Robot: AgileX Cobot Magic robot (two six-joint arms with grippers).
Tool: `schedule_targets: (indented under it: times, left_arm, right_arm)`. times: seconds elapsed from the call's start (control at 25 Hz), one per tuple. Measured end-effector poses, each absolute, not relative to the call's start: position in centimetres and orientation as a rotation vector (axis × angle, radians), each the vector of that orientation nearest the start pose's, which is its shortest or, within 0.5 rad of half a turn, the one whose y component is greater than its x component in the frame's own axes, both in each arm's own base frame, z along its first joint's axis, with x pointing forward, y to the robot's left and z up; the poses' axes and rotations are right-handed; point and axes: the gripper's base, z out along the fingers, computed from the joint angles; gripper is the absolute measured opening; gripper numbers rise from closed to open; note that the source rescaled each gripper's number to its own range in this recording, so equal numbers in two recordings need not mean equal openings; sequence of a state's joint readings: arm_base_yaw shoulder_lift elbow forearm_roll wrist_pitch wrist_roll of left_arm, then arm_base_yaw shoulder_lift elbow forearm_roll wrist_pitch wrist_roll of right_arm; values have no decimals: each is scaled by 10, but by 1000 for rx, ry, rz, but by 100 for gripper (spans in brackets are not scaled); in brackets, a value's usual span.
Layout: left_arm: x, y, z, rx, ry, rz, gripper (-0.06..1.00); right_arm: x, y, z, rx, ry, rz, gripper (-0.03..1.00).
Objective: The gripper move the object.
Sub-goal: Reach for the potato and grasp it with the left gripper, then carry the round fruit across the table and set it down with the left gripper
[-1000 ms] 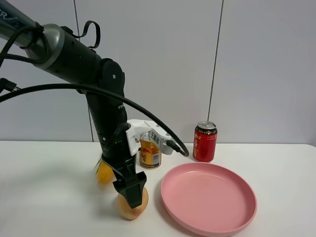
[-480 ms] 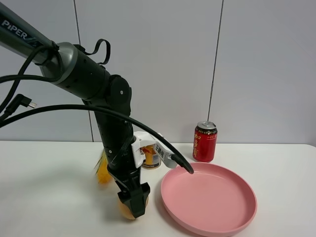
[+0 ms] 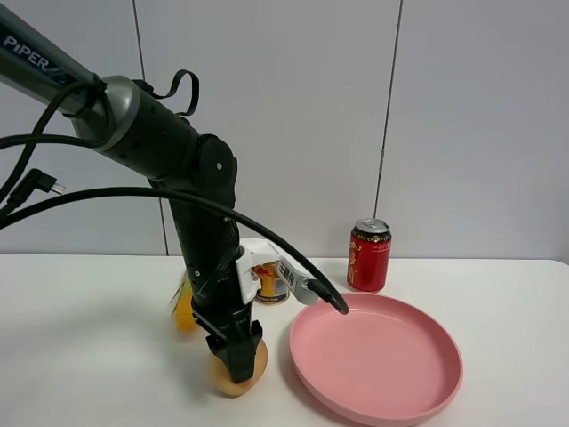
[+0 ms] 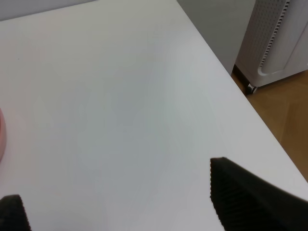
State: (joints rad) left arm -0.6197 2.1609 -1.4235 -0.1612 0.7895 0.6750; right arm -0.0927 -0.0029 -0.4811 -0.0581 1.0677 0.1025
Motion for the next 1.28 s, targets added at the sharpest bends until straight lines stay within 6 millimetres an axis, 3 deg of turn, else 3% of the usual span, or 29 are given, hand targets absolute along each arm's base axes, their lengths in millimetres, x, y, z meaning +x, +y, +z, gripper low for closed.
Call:
schedule_targets:
  times: [0.48,0.72,1.0,1.28]
  left_arm:
    - [331,-249,112,1683,2495,-178,34]
    - [330,-250,112,1678,2499,-179,15]
    - [329,-251,113,1657,2513,-182,12]
    - [328,-251,117,1655,2514,-183,1]
  right_arm:
    - [-4,-4,272,204,2056,-64,100]
    - [-4,-4,272,204,2056,-64,100]
    - [-4,-4,272,204,2056,-64,100]
    - [-4,-4,272,204,2056,-64,100]
